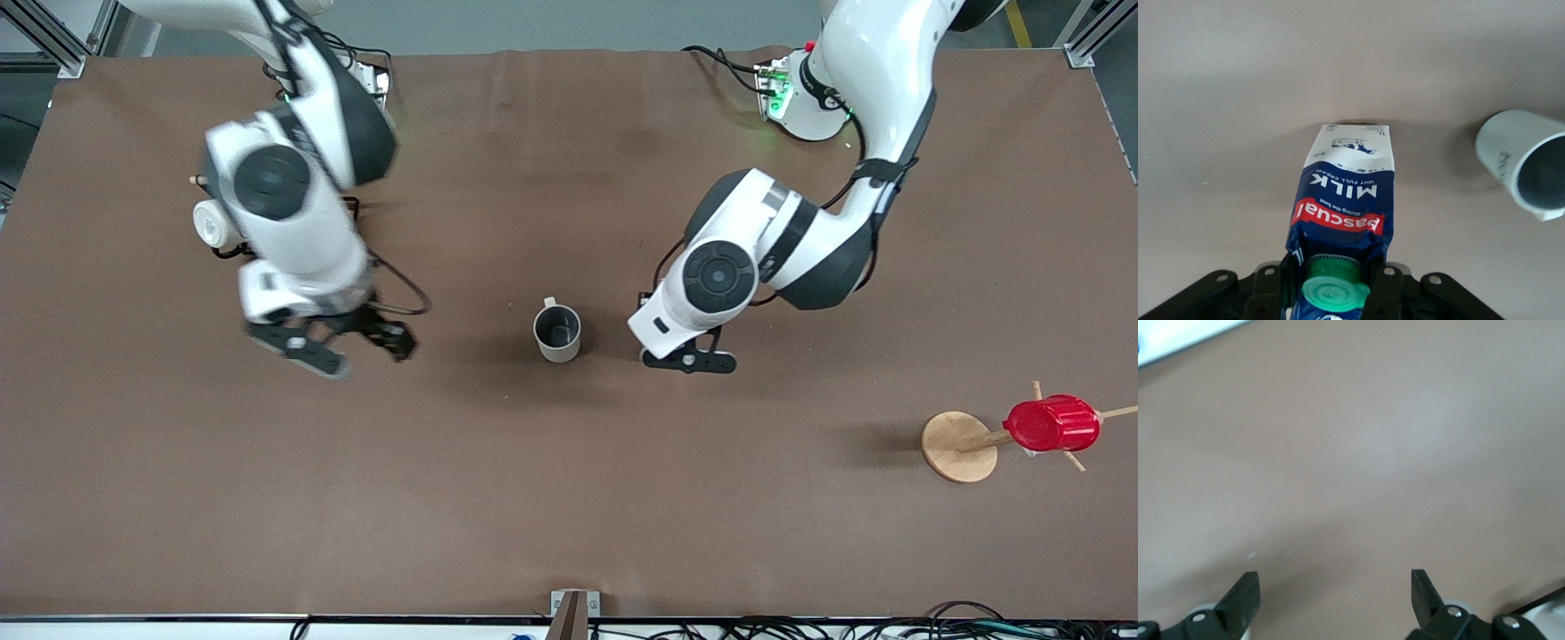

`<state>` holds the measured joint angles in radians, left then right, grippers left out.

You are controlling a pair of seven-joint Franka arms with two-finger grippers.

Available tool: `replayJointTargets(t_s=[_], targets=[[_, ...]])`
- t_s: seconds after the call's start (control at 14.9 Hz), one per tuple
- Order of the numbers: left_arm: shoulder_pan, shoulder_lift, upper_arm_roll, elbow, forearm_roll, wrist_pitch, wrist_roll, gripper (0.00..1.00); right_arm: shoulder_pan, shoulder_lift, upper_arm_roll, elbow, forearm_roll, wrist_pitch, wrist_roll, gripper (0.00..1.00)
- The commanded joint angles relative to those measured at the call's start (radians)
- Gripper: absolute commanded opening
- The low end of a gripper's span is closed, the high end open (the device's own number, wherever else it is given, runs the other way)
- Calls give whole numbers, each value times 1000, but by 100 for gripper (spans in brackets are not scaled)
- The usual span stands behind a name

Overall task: Place cup and milk on table
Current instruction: 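Release the mug at the centre and withdraw the right gripper, then lower the milk carton beside the mug with the left gripper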

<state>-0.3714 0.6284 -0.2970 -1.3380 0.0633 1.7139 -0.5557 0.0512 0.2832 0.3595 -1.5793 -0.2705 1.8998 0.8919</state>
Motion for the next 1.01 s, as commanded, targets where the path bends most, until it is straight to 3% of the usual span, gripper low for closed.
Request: replayJointTargets(t_s=[0.0,0.13,0.4,0.6,0.67,0.74,0.81,0.87,0.94], targets=[[-38,43,4,66,-11,19,-47,19,-27,-103,-121,-51,37,-5,-195,100],[-49,54,1,71,-17,41,-76,19,-28,-153,-238,-51,112,-11,-366,100],[-57,56,4,63,-112,32,-82,21,-33,-232,-408,-44,232,-115,-677,100],[-58,60,7,60,-122,13,-76,23,-34,-256,-462,28,258,-273,-775,100],[-58,72,7,63,-120,21,-79,29,-34,-253,-464,66,257,-328,-781,100],[-58,76,7,63,-120,29,-84,42,-34,-251,-464,82,257,-352,-781,100],[-58,70,9,63,-120,30,-81,64,-34,-252,-464,84,257,-354,-781,100],[-57,63,10,63,-116,30,-78,95,-34,-252,-464,87,257,-354,-781,100],[-55,54,15,63,-111,30,-78,100,-36,-251,-464,87,260,-351,-780,100]])
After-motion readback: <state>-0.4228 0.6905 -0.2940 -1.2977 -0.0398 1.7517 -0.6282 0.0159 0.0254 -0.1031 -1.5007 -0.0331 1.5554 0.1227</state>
